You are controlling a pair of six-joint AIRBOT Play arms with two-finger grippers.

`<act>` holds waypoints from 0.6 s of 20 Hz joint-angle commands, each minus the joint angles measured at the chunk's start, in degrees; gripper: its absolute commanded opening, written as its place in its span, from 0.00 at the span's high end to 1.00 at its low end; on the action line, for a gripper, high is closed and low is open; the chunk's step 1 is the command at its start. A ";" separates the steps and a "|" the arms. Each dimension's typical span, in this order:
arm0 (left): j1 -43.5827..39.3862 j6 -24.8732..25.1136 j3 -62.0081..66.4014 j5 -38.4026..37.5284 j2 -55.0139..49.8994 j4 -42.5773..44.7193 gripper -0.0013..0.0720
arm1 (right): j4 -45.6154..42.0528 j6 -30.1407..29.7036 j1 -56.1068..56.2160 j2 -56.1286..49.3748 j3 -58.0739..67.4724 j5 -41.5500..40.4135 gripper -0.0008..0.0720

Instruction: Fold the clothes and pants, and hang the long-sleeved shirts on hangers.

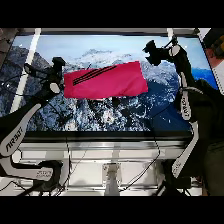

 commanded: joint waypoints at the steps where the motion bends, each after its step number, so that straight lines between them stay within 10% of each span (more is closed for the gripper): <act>1: 2.64 -8.26 1.16 -6.93 1.84 5.46 0.09 | 4.55 -8.44 -4.85 -0.39 0.44 12.90 0.26; 6: 8.81 -9.25 1.16 -22.27 10.25 16.26 0.10 | 7.69 -17.62 -12.52 -1.05 0.22 38.21 0.04; 12: 7.23 -6.84 1.16 -26.47 20.41 16.24 0.10 | 8.76 -20.70 -12.79 -4.87 -1.92 41.72 0.04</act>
